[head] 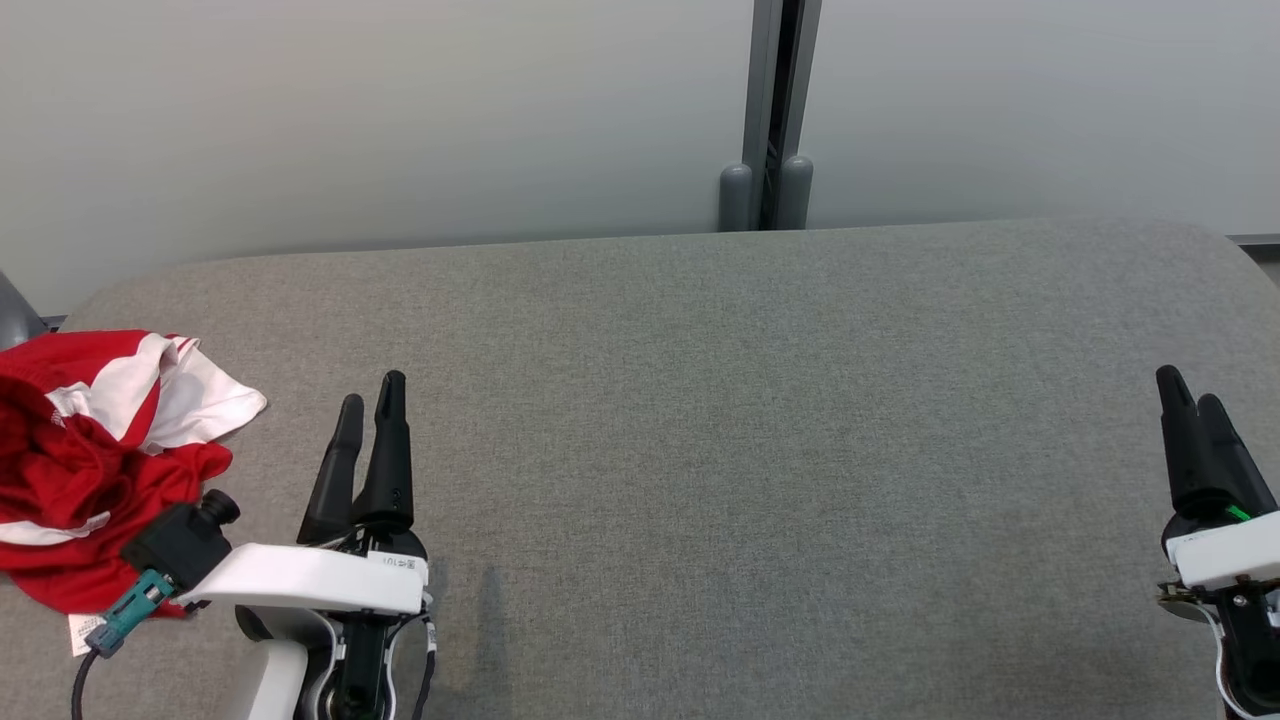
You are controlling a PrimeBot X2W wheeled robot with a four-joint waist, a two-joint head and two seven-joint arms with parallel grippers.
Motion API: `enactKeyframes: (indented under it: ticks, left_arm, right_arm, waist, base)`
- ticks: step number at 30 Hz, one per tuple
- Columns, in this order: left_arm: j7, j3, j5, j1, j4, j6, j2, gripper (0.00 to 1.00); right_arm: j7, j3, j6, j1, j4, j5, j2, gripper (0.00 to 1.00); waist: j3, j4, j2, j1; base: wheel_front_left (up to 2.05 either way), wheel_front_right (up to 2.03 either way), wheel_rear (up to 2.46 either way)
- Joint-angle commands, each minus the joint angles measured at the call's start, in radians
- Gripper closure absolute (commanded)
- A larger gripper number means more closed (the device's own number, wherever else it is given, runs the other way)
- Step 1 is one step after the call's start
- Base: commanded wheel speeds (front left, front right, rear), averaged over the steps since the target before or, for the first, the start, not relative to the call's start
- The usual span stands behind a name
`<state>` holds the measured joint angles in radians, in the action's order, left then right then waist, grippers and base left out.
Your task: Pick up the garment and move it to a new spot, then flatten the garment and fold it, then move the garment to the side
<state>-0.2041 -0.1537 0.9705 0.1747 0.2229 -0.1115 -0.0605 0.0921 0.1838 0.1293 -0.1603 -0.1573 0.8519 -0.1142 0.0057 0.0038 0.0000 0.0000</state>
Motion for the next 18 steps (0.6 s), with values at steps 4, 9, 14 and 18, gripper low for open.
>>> enactKeyframes:
  ticks: [4, 9, 14, 18]
  left_arm:
    - [-0.008, -0.006, -0.101, 0.038, -0.001, 0.017, -0.018, 0.00]
    - [-0.008, -0.015, -0.192, 0.046, 0.010, 0.035, -0.032, 0.00]
    - [0.001, -0.023, -0.277, 0.051, 0.017, 0.052, -0.046, 0.00]
    - [0.012, -0.027, -0.336, 0.053, 0.022, 0.063, -0.053, 0.00]
  right_arm:
    - [-0.033, -0.032, 0.002, -0.025, 0.020, -0.094, -0.025, 0.00]
    - [-0.062, -0.058, 0.002, -0.024, 0.015, -0.183, -0.031, 0.00]
    - [-0.088, -0.084, 0.002, -0.025, 0.013, -0.272, -0.037, 0.00]
    - [-0.109, -0.103, 0.002, -0.026, 0.008, -0.334, -0.038, 0.00]
  waist:
    - [-0.002, -0.001, 0.0000, 0.0000]
    - [-0.004, -0.001, 0.0000, 0.0000]
    - [-0.005, -0.002, 0.0000, 0.0000]
    - [-0.006, -0.002, 0.0000, 0.0000]
  base:
    - [0.00, 0.00, 0.00]
    - [0.00, 0.00, 0.00]
    - [0.00, 0.00, 0.00]
    - [0.00, 0.00, 0.00]
